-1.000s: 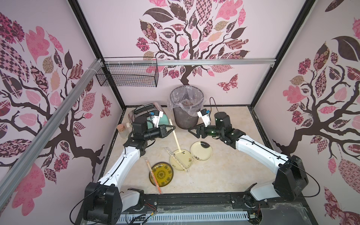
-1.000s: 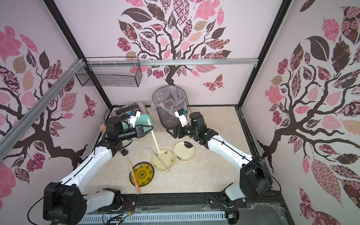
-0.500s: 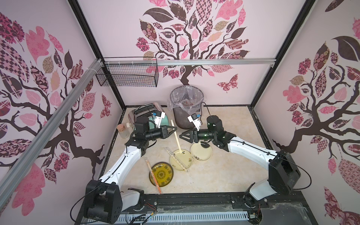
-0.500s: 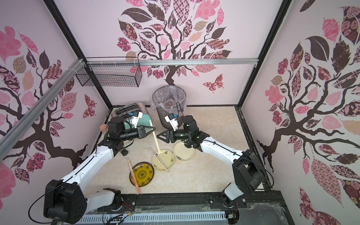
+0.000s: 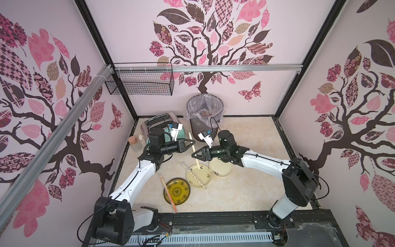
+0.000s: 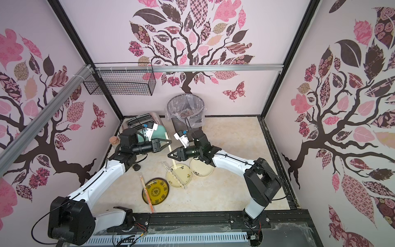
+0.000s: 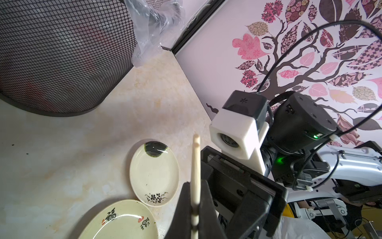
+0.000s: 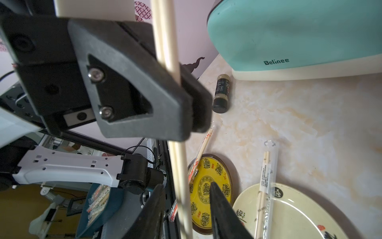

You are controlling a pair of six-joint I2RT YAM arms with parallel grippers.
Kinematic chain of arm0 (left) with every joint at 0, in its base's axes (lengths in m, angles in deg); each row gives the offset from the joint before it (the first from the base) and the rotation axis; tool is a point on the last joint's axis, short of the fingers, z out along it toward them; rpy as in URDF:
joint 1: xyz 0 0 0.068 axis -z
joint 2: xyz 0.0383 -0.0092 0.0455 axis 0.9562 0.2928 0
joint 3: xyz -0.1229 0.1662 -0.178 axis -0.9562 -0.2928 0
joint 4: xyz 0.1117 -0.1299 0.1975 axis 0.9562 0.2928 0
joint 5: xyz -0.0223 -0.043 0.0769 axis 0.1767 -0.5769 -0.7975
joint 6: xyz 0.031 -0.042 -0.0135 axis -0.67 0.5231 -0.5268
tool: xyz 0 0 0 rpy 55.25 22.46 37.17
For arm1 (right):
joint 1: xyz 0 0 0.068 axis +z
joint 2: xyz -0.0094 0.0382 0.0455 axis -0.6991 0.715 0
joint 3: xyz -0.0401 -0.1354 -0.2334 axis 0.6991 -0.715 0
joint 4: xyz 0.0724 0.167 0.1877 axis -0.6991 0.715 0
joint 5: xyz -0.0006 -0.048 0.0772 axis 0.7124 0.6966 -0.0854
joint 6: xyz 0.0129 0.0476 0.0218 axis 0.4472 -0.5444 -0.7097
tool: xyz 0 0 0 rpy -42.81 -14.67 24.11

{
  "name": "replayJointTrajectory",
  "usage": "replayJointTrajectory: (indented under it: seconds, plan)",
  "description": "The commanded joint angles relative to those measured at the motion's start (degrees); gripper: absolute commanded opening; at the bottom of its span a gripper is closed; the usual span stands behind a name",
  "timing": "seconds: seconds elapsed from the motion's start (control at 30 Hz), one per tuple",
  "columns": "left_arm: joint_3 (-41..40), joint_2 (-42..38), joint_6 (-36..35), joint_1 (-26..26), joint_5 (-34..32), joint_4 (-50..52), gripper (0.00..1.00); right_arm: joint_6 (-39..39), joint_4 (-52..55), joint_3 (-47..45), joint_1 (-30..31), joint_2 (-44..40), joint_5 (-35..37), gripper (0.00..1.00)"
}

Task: Remove the packaging of disposable chopsticks
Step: Place the disposable chopsticks on the plate.

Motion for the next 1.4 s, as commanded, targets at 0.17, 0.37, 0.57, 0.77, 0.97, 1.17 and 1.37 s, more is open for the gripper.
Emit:
replayJointTrajectory:
  seconds: [0.17, 0.37, 0.57, 0.77, 0.97, 1.17, 1.37]
  plan:
    - [1.57, 0.94, -1.77, 0.74, 0.71, 1.18, 0.0, -0.15, -0.63, 3.15, 0.19, 0.5, -0.41, 0.28]
    - [1.61, 0.94, -1.74, 0.89, 0.55, 1.22, 0.0, 0.34, 0.35, 3.27, 0.2, 0.4, 0.54, 0.1]
    - [1.62, 0.83, -1.86, 0.9, 0.13, 1.58, 0.0, 0.41, 1.28, 2.68, 0.22, 0.25, 1.77, 0.0]
    - [1.75, 0.48, -2.17, 0.89, -0.87, 2.26, 0.1, 1.18, 3.12, 2.32, 0.17, -0.38, 3.68, 0.0]
    - [1.79, -0.27, -2.97, 0.72, -2.16, 3.24, 0.26, 2.42, 7.24, 0.87, 0.09, -1.9, 6.32, 0.0]
    - [1.8, -0.6, -2.97, 0.65, -2.18, 3.28, 0.32, 2.87, 12.72, -3.18, -1.06, -5.2, 10.14, 0.0]
    - [1.95, -1.26, -3.59, 0.58, -2.2, 3.72, 0.33, 5.13, 21.93, -9.55, -5.09, -10.43, 17.54, 0.0]
